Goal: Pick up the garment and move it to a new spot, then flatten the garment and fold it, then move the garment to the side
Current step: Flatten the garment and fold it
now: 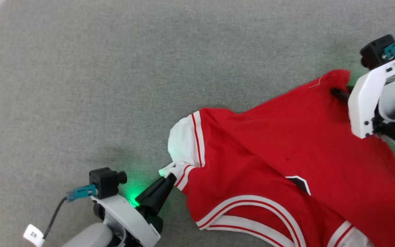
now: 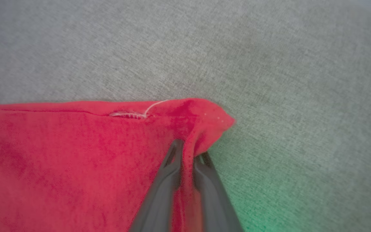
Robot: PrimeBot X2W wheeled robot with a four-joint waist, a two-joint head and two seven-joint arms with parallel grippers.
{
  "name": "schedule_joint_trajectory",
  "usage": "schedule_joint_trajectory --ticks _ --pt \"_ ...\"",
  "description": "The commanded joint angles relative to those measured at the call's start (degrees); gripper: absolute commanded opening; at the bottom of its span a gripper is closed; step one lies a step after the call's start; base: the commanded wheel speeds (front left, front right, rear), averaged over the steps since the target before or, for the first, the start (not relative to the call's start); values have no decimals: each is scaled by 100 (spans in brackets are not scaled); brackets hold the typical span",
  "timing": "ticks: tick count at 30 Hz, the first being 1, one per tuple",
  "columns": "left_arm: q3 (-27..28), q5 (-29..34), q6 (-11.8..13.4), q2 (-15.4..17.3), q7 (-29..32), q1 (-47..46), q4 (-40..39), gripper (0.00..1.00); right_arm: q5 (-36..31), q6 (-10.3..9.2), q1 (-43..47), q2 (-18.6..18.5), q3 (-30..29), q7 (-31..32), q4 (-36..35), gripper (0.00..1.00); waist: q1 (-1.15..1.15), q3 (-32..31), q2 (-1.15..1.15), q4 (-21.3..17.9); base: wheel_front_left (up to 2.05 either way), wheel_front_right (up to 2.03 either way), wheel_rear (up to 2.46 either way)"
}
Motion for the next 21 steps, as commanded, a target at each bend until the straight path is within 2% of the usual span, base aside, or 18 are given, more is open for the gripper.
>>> schedule_joint_trajectory --ticks 1,6,10,13,21 --pt "-6 -80 19 50 22 107 177 0 60 4 124 77 133 -35 147 0 0 -65 0 -62 0 0 0" --pt "440 -391 20 171 12 -238 324 0 141 -1 -285 88 -160 -752 503 0 0 -193 0 -222 0 0 0" --pt "604 -451 17 131 70 -755 434 0 -48 0 -628 292 -657 -1308 1086 0 0 -256 0 -382 0 0 0" --pt "740 -441 16 249 227 -1450 638 0 -138 -1 -1020 435 -1125 -1692 1478 0 0 -275 0 -522 0 0 0" --pt "1361 -454 18 249 452 -3784 1589 0 -651 -3 -2329 782 -2147 -2725 2457 0 0 -200 0 -868 0 0 0"
